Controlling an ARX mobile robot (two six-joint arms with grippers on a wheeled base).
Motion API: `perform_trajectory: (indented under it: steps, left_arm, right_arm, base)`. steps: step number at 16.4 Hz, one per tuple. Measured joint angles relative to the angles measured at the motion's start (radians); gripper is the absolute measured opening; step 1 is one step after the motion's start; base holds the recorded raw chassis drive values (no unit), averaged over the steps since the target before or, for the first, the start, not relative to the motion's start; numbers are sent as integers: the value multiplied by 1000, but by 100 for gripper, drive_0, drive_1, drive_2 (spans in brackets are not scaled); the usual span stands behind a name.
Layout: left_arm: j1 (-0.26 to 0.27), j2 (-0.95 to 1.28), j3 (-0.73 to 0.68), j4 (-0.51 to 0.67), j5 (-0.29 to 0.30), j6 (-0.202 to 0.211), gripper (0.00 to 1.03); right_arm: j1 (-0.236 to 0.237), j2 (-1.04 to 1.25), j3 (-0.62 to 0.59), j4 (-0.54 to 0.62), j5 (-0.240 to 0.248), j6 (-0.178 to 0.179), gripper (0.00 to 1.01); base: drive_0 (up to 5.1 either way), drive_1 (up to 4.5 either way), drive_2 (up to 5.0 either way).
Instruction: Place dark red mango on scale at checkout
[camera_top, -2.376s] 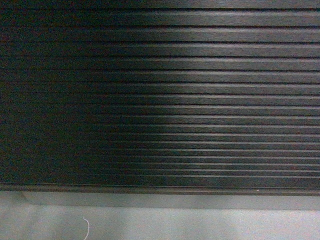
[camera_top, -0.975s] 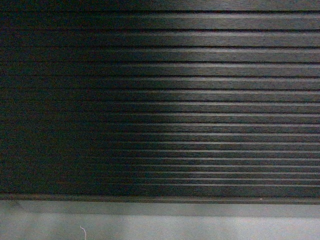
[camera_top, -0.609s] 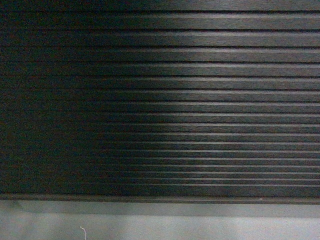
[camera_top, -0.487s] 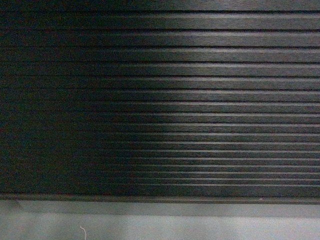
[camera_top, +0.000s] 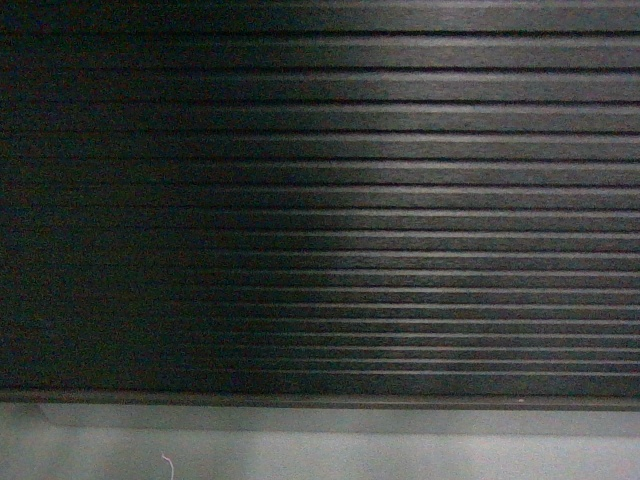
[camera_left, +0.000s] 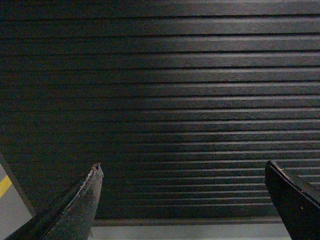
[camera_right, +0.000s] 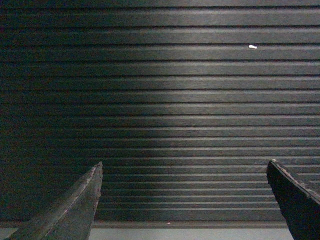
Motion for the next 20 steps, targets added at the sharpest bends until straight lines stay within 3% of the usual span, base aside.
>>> perform_trajectory:
  steps: [20]
  left_arm:
    - [0,0,0,4,0,0,98]
  right_arm:
    - [0,0,0,3,-1,-1,98]
  base:
    - [0,0,0]
